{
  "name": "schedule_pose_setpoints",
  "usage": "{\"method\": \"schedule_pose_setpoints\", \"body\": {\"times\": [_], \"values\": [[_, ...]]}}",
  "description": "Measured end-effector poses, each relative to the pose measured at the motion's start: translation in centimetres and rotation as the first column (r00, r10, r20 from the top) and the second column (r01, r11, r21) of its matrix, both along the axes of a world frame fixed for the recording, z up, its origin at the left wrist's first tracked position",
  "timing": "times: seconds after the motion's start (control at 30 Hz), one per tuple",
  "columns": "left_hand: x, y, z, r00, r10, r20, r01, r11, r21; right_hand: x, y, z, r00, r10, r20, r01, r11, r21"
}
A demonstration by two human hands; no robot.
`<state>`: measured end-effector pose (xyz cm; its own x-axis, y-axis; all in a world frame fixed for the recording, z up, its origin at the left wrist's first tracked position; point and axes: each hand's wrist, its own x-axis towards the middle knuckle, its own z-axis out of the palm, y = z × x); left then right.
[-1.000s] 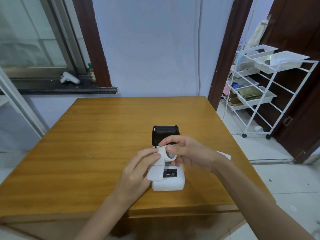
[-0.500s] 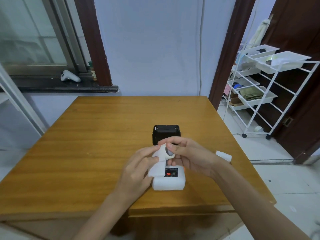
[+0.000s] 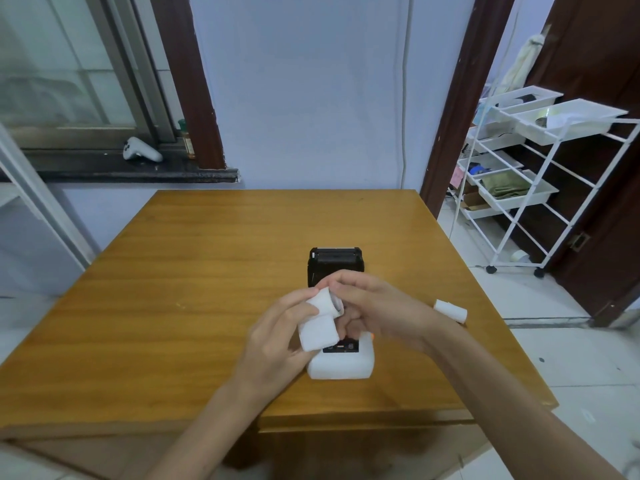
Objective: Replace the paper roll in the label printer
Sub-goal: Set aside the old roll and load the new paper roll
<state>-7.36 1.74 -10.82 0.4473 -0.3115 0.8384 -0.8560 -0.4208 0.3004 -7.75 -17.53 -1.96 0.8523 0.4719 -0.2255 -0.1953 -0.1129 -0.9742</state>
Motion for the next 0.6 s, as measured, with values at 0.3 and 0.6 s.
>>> {"method": "schedule_pose_setpoints", "body": {"times": [0.3, 0.6], "values": [[0.1, -0.3, 0.0, 0.998, -0.042, -0.041, 0.043, 0.998, 0.036, 0.4, -0.8, 0.9, 0.95, 0.089, 0.298, 0.035, 0.921, -0.388], [-0.1, -0.2, 0.8, 0.87, 0.001, -0.494, -0.022, 0.999, -0.037, 0.6, -2.2, -1.0, 0.969, -0.15, 0.197, 0.182, 0.971, -0.157]]}}
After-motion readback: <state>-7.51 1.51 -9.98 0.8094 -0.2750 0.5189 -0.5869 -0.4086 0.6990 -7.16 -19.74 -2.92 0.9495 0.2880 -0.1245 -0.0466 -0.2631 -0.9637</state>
